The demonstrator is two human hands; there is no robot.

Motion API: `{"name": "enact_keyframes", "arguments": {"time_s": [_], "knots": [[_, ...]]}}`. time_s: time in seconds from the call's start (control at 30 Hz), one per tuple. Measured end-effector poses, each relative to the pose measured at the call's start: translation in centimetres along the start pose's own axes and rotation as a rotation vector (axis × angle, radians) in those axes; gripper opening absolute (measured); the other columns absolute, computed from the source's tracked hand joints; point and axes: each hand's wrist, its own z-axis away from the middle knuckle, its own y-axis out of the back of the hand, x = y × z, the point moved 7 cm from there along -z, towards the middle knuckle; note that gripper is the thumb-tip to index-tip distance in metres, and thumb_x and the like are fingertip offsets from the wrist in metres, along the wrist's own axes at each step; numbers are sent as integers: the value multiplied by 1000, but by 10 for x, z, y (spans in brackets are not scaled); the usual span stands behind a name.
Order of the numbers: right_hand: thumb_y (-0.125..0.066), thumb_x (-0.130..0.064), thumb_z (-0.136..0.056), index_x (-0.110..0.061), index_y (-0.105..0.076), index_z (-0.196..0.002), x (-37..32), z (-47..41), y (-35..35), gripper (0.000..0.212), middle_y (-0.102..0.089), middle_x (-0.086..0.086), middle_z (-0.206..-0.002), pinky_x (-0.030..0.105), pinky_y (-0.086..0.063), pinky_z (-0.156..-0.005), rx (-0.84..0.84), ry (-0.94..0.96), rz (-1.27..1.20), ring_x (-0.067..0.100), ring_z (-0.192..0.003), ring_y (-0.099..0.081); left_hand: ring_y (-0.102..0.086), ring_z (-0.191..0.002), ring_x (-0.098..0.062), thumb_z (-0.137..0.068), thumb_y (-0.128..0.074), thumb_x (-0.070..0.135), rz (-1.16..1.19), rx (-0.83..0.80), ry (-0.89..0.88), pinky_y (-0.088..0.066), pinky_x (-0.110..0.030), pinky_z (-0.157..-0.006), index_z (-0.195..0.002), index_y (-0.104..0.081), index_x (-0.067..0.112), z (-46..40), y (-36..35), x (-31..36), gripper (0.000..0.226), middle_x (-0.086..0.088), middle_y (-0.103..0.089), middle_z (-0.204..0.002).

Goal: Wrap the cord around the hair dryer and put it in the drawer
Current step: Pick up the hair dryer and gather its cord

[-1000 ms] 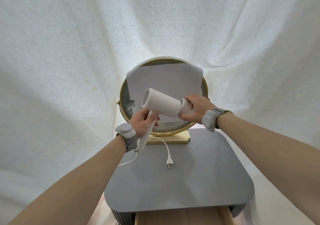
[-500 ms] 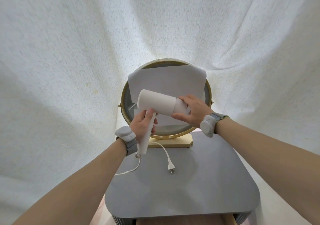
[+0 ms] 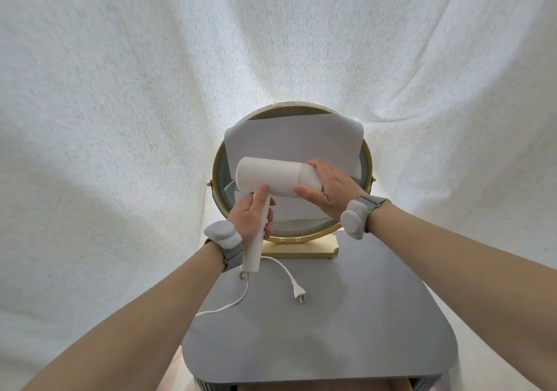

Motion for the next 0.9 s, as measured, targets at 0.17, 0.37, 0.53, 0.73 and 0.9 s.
{"name": "enact_keyframes", "arguments": {"time_s": [0.17, 0.37, 0.53, 0.73, 0.9], "knots": [[-51, -60, -90, -19, -39, -130, -2, -2, -1, 59, -49, -3, -113, 23, -49, -73, 9, 5, -16, 15, -93, -55, -59, -49, -16, -102, -36, 56, -65, 4, -34, -53, -28, -49, -99, -58, 7, -3, 6, 2, 54, -7, -61, -70], [-50, -68, -85, -23, -41, -126, -2, -1, -3, 61, -50, -5, -111, 29, -55, -77, -55, -36, -36, 15, -93, -57, -59, -52, -18, -101, -38, 57, -86, -4, -28, -55, -33, -54, -103, -58, 6, -1, 8, 2, 55, -7, -61, -72], [-59, -70, -78, -23, -46, -120, -2, -2, -1, 64, -57, -4, -105, 23, -52, -70, -53, -104, -87, 13, -89, -60, -60, -52, -17, -102, -39, 54, -91, -68, -55, -56, -29, -50, -113, -57, 8, 1, 4, 18, 50, -7, -63, -80], [-62, -69, -76, -25, -49, -119, -15, -4, 18, 63, -58, -6, -104, 22, -51, -70, 37, -25, -116, 10, -87, -58, -71, -79, -30, -95, -55, 55, 149, -191, 39, -62, -50, -80, -127, -54, 22, 12, 6, 16, 46, -14, -72, -104], [-64, -67, -75, -24, -51, -119, -33, -7, 30, 63, -59, -6, -104, 22, -50, -72, 90, 6, -145, 11, -88, -59, -69, -80, -32, -88, -57, 59, 196, -256, 185, -59, -52, -86, -121, -62, 13, 24, 18, 0, 57, -15, -72, -96]]}}
